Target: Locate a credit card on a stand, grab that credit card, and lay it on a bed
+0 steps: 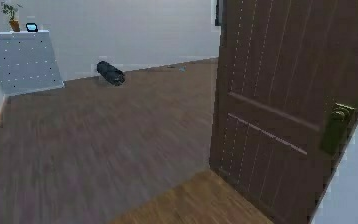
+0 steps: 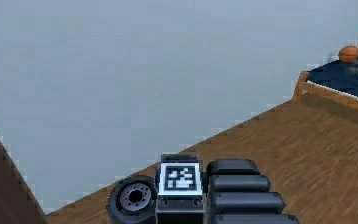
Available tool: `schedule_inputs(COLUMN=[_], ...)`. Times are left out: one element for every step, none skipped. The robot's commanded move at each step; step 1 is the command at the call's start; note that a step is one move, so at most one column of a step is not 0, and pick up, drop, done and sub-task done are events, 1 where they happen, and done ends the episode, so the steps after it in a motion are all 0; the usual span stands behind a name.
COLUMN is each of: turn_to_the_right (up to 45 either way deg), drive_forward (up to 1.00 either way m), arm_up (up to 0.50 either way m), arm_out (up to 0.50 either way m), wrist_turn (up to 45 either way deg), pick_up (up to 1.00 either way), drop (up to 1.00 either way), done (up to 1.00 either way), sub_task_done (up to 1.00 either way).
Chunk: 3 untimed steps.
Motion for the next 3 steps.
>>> schedule_inputs(turn_to_the_right=[-21.0,0.0,-6.0], drive_forward=[0.0,1.0,0.0], arm_up=[0.0,0.0,0.0], arm_out=[0.0,0.0,0.0], wrist_turn=[0.0,0.0,0.0], pick_up=[0.0,0.0,0.0], drop=[0.0,0.0,0.0], done=[0.0,0.0,0.0], sub_task_done=[0.0,0.0,0.0])
